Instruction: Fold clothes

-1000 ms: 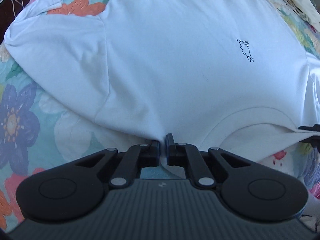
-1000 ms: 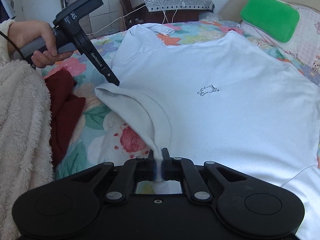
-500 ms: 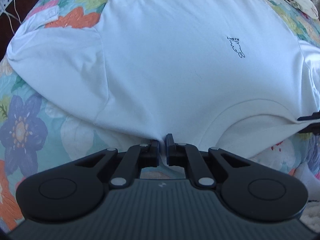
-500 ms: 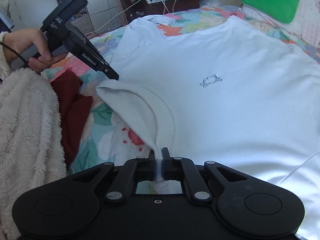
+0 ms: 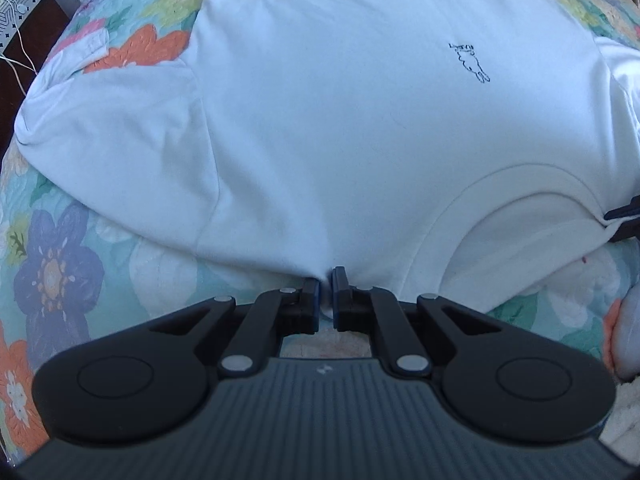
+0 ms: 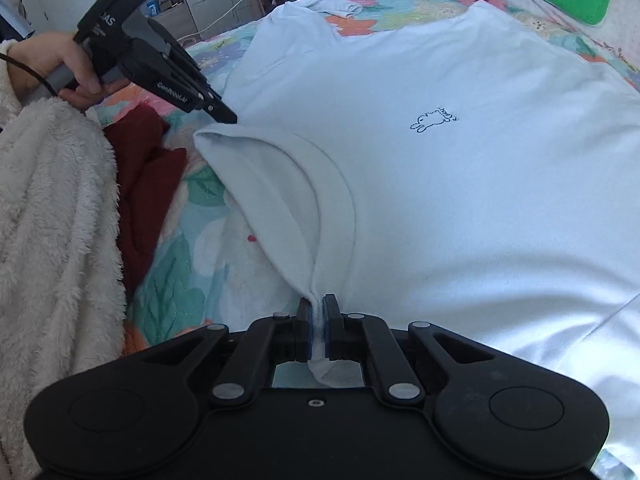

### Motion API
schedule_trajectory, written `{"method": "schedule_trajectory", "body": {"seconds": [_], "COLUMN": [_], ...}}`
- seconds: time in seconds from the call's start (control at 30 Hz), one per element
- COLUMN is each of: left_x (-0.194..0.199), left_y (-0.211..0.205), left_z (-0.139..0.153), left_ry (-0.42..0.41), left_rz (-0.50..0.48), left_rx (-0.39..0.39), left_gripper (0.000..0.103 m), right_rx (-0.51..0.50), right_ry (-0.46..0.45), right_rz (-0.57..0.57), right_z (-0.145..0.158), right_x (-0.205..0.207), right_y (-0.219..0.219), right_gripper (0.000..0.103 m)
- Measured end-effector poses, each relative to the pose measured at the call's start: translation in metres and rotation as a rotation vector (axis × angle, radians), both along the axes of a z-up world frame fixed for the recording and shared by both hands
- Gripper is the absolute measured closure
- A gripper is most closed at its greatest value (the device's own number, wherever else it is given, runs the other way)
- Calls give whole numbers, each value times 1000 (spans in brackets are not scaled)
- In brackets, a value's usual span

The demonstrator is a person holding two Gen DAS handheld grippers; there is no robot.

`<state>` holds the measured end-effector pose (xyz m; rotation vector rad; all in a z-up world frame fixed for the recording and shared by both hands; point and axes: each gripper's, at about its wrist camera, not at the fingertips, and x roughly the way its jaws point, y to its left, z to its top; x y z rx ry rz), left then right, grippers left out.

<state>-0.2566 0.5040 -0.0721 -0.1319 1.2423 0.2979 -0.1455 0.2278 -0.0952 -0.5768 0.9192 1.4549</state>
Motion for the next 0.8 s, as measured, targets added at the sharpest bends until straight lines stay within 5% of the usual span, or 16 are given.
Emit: {"method": "schedule_trajectory", "body": {"seconds": [0.2,0.27,0.33,0.43,0.53,0.67,0.8], "left_x": [1,-1,-3,-10,-8,21,96], "left_y": [-6,-7,-9,4,25,59,110], "left_z": [15,21,26,36,52,74,76], "left_ry": [14,30,45,27,-39,-115,-208], "left_rz": [-40,-58,-75,-50,5,81,110], "left_rx": [13,72,134,101,23,9,40], "left_gripper": [97,94,71,66,66,54,48], "right_rx": [-3,-5,-25,4,44,65,89], "right_ry": [-12,-16,-3,48,23,-17,-9], "right_rz": [33,58,79,62,-27,-181,-360], "right_z": [9,10,15,38,63,85,92], "right_x": [-3,-3,5,29,66,138,225], "right_y": [-2,-3,-5,-16,-24,-14,12], "right_gripper": [95,91,84,71,51,48,45]}}
